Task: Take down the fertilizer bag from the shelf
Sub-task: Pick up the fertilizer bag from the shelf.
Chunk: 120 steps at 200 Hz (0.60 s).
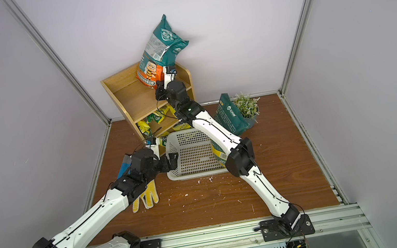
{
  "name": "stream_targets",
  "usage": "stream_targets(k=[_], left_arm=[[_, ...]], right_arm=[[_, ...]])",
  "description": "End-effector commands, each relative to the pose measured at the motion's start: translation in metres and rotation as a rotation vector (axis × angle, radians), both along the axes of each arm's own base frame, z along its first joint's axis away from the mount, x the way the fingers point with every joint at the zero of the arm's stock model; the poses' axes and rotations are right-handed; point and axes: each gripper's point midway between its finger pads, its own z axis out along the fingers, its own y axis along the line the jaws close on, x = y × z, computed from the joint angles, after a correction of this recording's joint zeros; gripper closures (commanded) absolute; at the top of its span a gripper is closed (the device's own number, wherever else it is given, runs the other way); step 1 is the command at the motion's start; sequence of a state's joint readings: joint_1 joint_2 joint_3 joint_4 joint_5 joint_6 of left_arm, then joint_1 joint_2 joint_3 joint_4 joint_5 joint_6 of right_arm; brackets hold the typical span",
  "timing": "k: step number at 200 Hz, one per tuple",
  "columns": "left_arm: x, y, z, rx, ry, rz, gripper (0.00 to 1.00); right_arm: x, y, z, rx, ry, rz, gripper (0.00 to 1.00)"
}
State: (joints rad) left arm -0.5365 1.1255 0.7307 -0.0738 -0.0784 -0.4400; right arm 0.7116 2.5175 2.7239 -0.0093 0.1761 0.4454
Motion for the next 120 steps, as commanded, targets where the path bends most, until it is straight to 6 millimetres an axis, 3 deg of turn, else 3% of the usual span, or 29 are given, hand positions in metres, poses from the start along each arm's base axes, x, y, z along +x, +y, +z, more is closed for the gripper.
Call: stream_targets(k=[1, 32, 62, 95, 110, 114, 120], left_arm=[[0.0, 0.011, -0.004, 0.027, -0.007, 0.033, 0.0], [0.004, 0.013, 0.004, 0.034, -0.027, 0.044, 0.0], [0.009, 0.015, 0.019, 0.044, -0.063, 0.058, 0.0], [0.01, 0.02, 0.036, 0.034, -0.1, 0.083, 0.01], [0.01, 0.023, 0.04, 0.031, -0.114, 0.093, 0.01], [0.01, 0.023, 0.041, 0.03, -0.115, 0.094, 0.0], [0.01, 0.024, 0.041, 0.031, -0.117, 0.096, 0.0]], right_arm=[[-0.018, 0.013, 0.0, -0.065, 0.003, 0.087, 1.0], [-0.06, 0.018, 0.013, -0.19, 0.009, 0.121, 1.0], [-0.096, 0.012, -0.003, -0.273, 0.04, 0.1, 1.0], [-0.111, -0.004, -0.037, -0.254, 0.093, 0.094, 1.0], [-0.117, -0.005, -0.041, -0.249, 0.104, 0.116, 1.0], [-0.119, -0.005, -0.041, -0.252, 0.106, 0.126, 0.95], [-0.122, -0.005, -0.039, -0.255, 0.105, 0.138, 0.79]])
